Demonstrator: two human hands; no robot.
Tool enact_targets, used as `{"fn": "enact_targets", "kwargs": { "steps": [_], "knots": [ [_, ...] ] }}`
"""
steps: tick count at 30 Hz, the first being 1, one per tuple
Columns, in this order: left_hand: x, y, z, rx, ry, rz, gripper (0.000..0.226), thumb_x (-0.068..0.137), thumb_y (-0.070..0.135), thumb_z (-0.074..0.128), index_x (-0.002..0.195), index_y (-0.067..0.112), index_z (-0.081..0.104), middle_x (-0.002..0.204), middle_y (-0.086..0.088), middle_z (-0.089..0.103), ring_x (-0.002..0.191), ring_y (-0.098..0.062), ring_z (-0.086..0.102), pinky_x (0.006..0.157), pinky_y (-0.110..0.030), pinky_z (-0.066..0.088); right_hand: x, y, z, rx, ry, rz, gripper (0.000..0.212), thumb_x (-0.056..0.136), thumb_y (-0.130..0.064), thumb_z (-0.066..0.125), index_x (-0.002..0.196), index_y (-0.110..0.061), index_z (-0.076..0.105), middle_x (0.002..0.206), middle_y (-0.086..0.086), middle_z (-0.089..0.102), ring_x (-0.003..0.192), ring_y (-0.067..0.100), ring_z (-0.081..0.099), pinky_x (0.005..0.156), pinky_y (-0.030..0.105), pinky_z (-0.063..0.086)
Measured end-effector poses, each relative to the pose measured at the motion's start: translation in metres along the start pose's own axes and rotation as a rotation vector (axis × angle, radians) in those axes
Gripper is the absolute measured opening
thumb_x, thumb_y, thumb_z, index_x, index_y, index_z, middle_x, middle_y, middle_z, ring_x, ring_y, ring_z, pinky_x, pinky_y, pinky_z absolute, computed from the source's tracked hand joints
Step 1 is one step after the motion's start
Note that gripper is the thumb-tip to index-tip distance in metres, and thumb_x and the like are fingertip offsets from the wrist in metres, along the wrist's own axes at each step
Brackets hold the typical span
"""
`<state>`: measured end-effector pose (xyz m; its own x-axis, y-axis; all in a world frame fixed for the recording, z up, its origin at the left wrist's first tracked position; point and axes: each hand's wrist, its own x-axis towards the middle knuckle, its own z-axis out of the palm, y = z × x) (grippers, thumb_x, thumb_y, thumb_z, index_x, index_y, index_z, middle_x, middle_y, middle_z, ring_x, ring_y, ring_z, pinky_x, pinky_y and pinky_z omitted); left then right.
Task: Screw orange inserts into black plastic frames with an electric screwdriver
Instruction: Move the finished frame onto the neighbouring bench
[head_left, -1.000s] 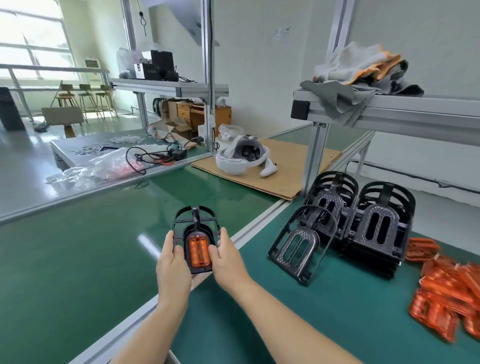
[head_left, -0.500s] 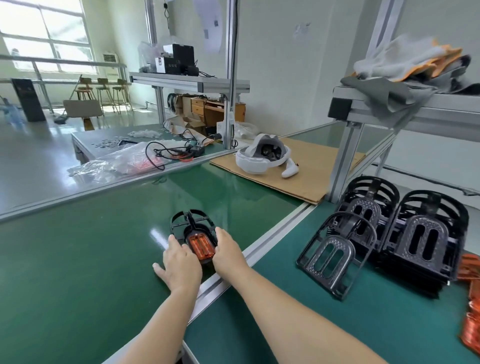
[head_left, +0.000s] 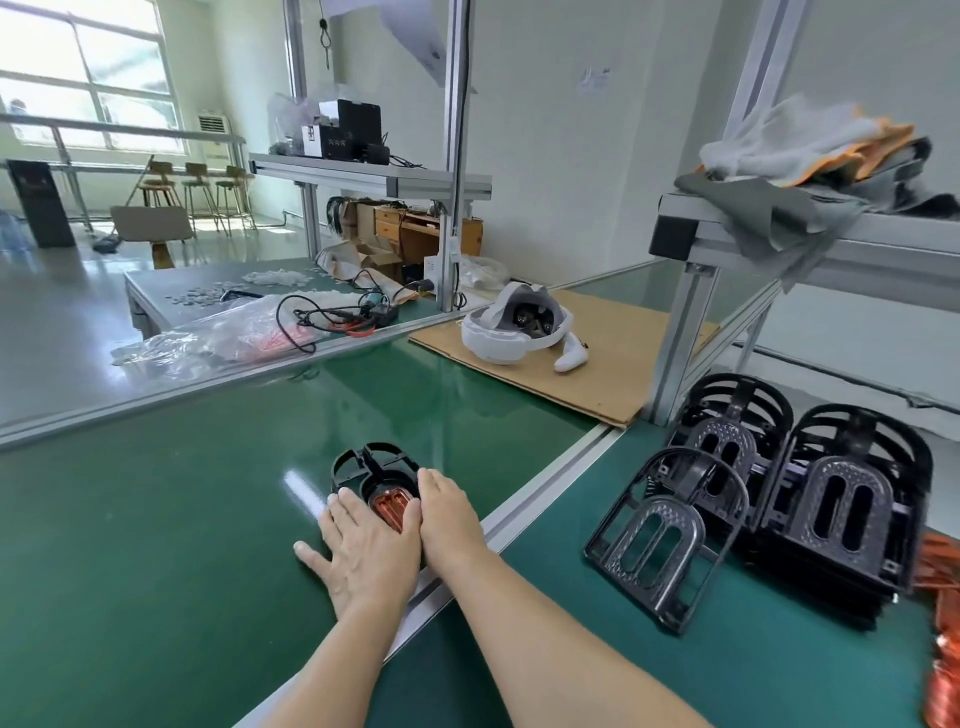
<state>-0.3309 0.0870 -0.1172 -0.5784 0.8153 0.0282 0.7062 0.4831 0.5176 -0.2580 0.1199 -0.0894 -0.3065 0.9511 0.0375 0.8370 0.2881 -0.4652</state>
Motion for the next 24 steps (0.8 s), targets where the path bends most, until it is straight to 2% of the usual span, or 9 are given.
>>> {"fn": "enact_targets", "kwargs": {
  "steps": [3, 6, 8, 10, 12, 17, 21, 24],
  "knots": [
    [-0.001, -0.001, 0.0, 0.046, 0.004, 0.014, 0.088, 0.09, 0.064, 0.024, 0.15, 0.005, -0.001, 0.159, -0.01, 0.005, 0.147, -0.023, 0.0, 0.113, -0.054, -0.004, -0.001, 0.005, -0.002, -0.054, -0.022, -0.019, 0.05, 0.101, -0.007, 0.036, 0.15, -0.008, 0.023, 0.157, 0.006, 0.026, 0.143, 0.021, 0.022, 0.116, 0.035, 0.017],
    [0.0, 0.0, 0.0, 0.043, 0.011, 0.013, 0.088, 0.09, 0.064, 0.025, 0.15, 0.004, 0.0, 0.159, -0.011, 0.006, 0.146, -0.024, 0.001, 0.114, -0.054, -0.004, -0.008, 0.011, -0.002, -0.076, -0.023, -0.025, 0.057, 0.103, -0.009, 0.031, 0.155, -0.012, 0.006, 0.163, 0.003, 0.005, 0.149, 0.018, 0.004, 0.12, 0.037, 0.003],
    [-0.001, 0.0, -0.001, 0.027, 0.005, 0.006, 0.086, 0.091, 0.063, 0.022, 0.15, 0.004, 0.001, 0.159, -0.01, 0.006, 0.146, -0.024, 0.0, 0.114, -0.054, -0.005, -0.014, 0.015, 0.0, -0.085, -0.009, -0.012, 0.057, 0.106, -0.019, 0.028, 0.155, -0.014, 0.0, 0.164, 0.002, -0.003, 0.15, 0.016, -0.003, 0.12, 0.037, -0.003],
    [-0.001, 0.0, -0.002, 0.011, 0.012, 0.012, 0.084, 0.092, 0.063, 0.019, 0.151, 0.005, 0.002, 0.16, -0.009, 0.006, 0.146, -0.023, -0.001, 0.114, -0.055, -0.005, -0.021, 0.018, 0.0, -0.089, 0.007, 0.019, 0.059, 0.107, -0.031, 0.026, 0.155, -0.013, -0.001, 0.164, 0.002, -0.005, 0.15, 0.016, -0.005, 0.121, 0.038, -0.004],
    [-0.003, 0.0, -0.004, -0.001, 0.042, 0.036, 0.081, 0.093, 0.061, 0.018, 0.151, 0.006, 0.003, 0.16, -0.007, 0.005, 0.146, -0.023, -0.002, 0.113, -0.055, -0.006, -0.03, 0.022, -0.004, -0.092, 0.032, 0.043, 0.061, 0.106, -0.036, 0.026, 0.155, -0.012, -0.001, 0.164, 0.003, -0.003, 0.15, 0.017, -0.004, 0.121, 0.039, -0.003],
    [-0.02, 0.019, -0.006, 0.007, 0.16, 0.226, 0.072, 0.096, 0.051, 0.026, 0.151, 0.008, 0.009, 0.16, -0.006, 0.008, 0.146, -0.022, 0.001, 0.112, -0.054, -0.005, -0.062, 0.033, -0.017, -0.11, 0.124, 0.067, 0.061, 0.106, -0.038, 0.023, 0.155, -0.012, -0.003, 0.163, 0.003, -0.008, 0.149, 0.016, -0.009, 0.119, 0.038, -0.01],
    [-0.04, 0.056, 0.0, -0.07, 0.117, 0.375, 0.066, 0.097, 0.049, 0.029, 0.152, 0.017, 0.01, 0.16, -0.002, 0.008, 0.146, -0.019, 0.003, 0.113, -0.051, -0.005, -0.092, 0.052, -0.029, -0.132, 0.225, 0.137, 0.06, 0.106, -0.038, 0.018, 0.155, -0.013, -0.006, 0.162, 0.0, -0.013, 0.148, 0.013, -0.016, 0.114, 0.036, -0.019],
    [-0.056, 0.084, 0.008, -0.173, 0.025, 0.485, 0.062, 0.099, 0.048, 0.027, 0.152, 0.023, 0.008, 0.16, 0.001, 0.008, 0.146, -0.018, 0.003, 0.115, -0.048, -0.004, -0.115, 0.07, -0.04, -0.14, 0.312, 0.202, 0.058, 0.106, -0.032, 0.02, 0.154, -0.015, -0.008, 0.162, -0.001, -0.015, 0.147, 0.012, -0.017, 0.111, 0.034, -0.023]
  ]
}}
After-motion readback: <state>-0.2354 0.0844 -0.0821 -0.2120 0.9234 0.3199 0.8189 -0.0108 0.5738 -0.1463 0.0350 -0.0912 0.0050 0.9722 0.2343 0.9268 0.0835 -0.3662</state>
